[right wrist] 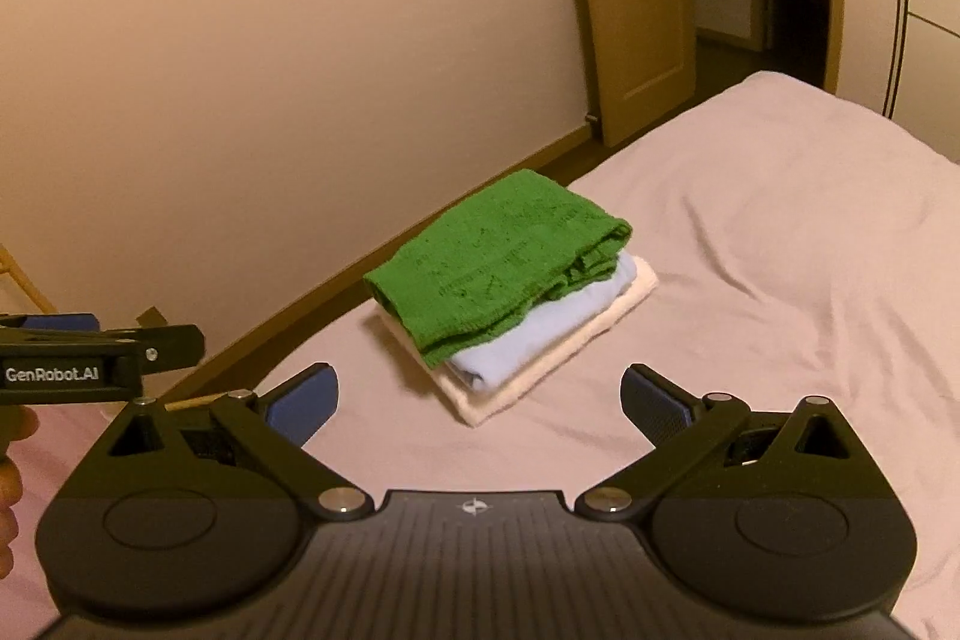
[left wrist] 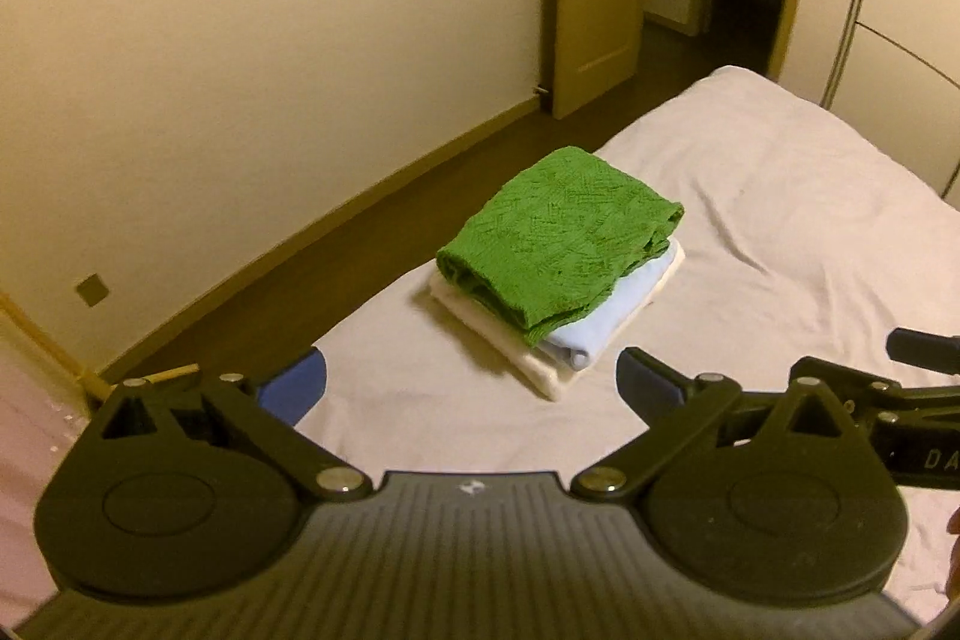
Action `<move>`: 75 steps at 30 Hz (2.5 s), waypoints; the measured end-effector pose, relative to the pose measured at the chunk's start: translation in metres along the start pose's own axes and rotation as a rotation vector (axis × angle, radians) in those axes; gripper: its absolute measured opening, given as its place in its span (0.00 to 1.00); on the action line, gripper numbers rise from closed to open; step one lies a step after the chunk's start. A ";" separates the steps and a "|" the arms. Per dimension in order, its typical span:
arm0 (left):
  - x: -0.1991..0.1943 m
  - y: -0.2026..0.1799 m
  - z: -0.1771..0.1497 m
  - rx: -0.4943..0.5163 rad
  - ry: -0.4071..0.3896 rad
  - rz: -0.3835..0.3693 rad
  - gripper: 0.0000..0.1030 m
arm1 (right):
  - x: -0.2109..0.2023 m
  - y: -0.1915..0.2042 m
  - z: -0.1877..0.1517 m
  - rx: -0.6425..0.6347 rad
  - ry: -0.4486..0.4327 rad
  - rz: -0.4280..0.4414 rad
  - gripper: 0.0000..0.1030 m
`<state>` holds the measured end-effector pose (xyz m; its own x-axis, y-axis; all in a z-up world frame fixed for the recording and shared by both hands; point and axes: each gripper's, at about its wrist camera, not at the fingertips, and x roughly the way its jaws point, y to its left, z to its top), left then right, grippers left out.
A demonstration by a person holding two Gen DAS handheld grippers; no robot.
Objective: Fold clothes
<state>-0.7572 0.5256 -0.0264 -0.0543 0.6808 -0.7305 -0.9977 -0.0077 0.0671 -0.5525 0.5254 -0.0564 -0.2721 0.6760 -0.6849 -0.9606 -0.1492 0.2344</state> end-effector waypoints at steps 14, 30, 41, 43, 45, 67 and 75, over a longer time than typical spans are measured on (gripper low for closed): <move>-0.044 -0.058 -0.031 -0.058 -0.024 0.056 0.99 | -0.034 -0.049 -0.021 -0.030 0.036 0.040 1.00; -0.019 -0.082 -0.043 -0.054 0.077 0.062 0.99 | -0.013 -0.072 -0.011 -0.054 0.090 0.063 1.00; 0.027 -0.077 -0.032 -0.056 0.153 0.055 0.99 | 0.027 -0.076 0.000 -0.047 0.156 0.049 1.00; 0.036 -0.076 -0.029 -0.056 0.167 0.051 0.99 | 0.035 -0.077 0.002 -0.044 0.168 0.046 1.00; 0.044 -0.074 -0.026 -0.057 0.180 0.048 0.99 | 0.042 -0.078 0.003 -0.040 0.179 0.043 1.00; 0.115 -0.057 -0.011 -0.068 0.270 0.035 0.99 | 0.106 -0.081 0.012 -0.016 0.285 0.003 1.00; 0.126 -0.055 -0.008 -0.060 0.288 0.028 0.99 | 0.116 -0.079 0.012 -0.014 0.299 -0.002 1.00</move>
<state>-0.7092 0.6058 -0.1282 -0.0827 0.4437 -0.8923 -0.9958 -0.0726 0.0562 -0.5077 0.6243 -0.1454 -0.2725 0.4342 -0.8586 -0.9614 -0.1590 0.2248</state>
